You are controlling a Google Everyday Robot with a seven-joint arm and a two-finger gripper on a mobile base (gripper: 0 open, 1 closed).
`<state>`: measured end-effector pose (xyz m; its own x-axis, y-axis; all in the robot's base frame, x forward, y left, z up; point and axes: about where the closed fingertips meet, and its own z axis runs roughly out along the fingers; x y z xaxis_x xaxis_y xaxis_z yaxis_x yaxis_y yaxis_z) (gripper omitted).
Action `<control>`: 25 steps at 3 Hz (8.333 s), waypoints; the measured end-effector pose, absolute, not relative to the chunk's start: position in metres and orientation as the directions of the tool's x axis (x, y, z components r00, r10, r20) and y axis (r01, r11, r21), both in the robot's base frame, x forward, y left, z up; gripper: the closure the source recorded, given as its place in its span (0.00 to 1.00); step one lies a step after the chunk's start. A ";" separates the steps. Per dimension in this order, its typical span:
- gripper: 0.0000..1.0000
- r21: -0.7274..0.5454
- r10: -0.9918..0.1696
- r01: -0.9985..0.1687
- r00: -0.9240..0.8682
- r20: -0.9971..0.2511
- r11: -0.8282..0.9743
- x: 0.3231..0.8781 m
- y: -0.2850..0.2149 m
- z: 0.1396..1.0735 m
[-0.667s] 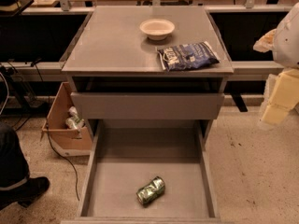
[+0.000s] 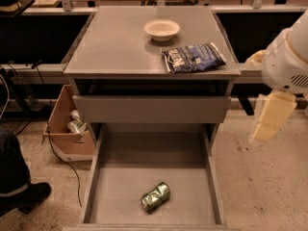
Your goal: Pick green can from middle drawer and place on counter
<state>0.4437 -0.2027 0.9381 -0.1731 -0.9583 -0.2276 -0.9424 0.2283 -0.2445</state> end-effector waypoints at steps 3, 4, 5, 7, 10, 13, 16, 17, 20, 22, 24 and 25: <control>0.00 -0.112 -0.943 -0.993 0.003 -0.333 0.037 0.473 -0.146 0.709; 0.00 -0.073 -0.932 -0.997 0.020 -0.361 0.007 0.475 -0.133 0.663; 0.00 -0.073 -0.932 -0.997 0.020 -0.361 0.007 0.475 -0.133 0.663; 0.00 -0.074 -0.915 -0.992 0.122 -0.384 -0.101 0.488 -0.101 0.585; 0.00 -0.087 -0.867 -0.977 0.211 -0.451 -0.193 0.499 -0.089 0.433; 0.00 0.059 -0.819 -0.982 0.118 -0.561 -0.182 0.514 -0.059 0.356; 0.16 0.062 -0.675 -0.943 0.187 -0.714 -0.327 0.494 -0.047 0.364; 0.39 0.039 -0.645 -0.933 0.217 -0.732 -0.358 0.486 -0.048 0.361; 1.00 -0.060 -0.674 -0.932 0.302 -0.674 -0.357 0.481 -0.059 0.385; 1.00 -0.092 -0.748 -0.967 0.242 -0.618 -0.237 0.487 -0.084 0.471; 1.00 -0.092 -0.762 -0.994 0.105 -0.639 -0.060 0.495 -0.127 0.598; 1.00 -0.121 -0.771 -0.993 0.075 -0.633 0.003 0.502 -0.142 0.676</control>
Offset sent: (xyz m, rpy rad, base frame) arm 0.0366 0.0571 -0.2441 0.1171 0.1249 0.2224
